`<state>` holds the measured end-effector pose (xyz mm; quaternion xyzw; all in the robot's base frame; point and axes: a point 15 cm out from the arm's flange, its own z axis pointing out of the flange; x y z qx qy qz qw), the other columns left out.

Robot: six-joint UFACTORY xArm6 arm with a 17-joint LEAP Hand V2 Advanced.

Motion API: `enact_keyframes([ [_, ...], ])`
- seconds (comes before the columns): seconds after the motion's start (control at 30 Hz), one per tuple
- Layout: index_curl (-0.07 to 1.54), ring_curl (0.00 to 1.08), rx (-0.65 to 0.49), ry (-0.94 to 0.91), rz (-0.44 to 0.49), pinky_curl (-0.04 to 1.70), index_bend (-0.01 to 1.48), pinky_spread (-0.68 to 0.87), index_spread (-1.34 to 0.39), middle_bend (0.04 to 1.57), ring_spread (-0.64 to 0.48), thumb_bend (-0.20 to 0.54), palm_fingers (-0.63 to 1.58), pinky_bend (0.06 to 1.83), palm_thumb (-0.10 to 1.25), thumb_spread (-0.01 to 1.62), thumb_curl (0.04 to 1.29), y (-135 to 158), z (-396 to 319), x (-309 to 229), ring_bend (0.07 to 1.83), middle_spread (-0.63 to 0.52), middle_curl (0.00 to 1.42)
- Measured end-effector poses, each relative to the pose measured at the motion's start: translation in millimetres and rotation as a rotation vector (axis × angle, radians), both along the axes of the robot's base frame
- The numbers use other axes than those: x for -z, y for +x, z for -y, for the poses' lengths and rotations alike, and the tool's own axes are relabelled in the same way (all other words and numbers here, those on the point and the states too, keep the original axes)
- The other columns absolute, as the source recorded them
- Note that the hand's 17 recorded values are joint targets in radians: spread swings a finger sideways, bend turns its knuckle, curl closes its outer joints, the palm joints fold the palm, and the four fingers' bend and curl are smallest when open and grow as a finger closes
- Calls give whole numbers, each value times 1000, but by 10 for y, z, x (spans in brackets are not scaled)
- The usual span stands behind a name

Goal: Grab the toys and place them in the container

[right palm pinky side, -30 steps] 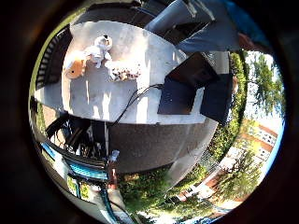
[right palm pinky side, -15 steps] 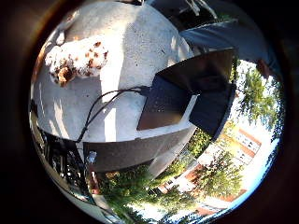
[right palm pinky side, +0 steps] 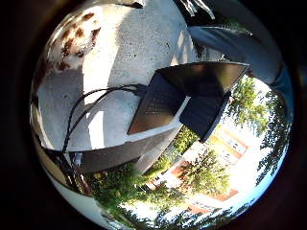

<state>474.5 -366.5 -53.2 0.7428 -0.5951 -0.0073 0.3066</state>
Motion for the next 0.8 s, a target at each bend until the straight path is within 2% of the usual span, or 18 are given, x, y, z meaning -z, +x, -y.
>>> enact_keyframes([
  [0.07, 258, 394, -2, 3, -7, 254, 167, 349, -147, 295, 169, -21, 532, 336, 689, 1059, 341, -22, 0, 34, 507, -71, 390],
  [0.17, 228, 466, -6, 14, -13, 262, 115, 304, -222, 454, 127, -15, 709, 361, 740, 1059, 360, -66, 37, 73, 700, -127, 469],
  [0.27, 153, 590, -4, 20, 4, 312, 86, 289, -312, 633, 74, -14, 770, 466, 794, 1052, 383, -75, 114, 87, 970, -175, 580],
  [0.33, 114, 668, 1, 25, 25, 372, 184, 294, -394, 741, 30, -15, 869, 604, 830, 1044, 401, -87, 201, 97, 1115, -216, 670],
  [0.37, 105, 674, -6, 28, 42, 379, 193, 296, -411, 756, 23, -14, 876, 631, 841, 1040, 405, -59, 232, 101, 1122, -224, 684],
  [0.43, 86, 712, -28, 33, 76, 455, 264, 305, -487, 810, -5, -9, 1037, 821, 883, 1026, 427, 33, 253, 95, 1178, -251, 748],
  [0.6, 51, 783, -22, 61, 96, 632, 391, 289, -641, 938, -56, 5, 1092, 1155, 990, 1011, 491, 44, 268, 10, 1211, -280, 886],
  [0.8, 27, 837, 49, 192, 67, 767, 592, 250, -796, 1021, -98, 5, 1017, 1288, 1057, 1076, 562, -146, 57, -290, 1251, -295, 1004],
])
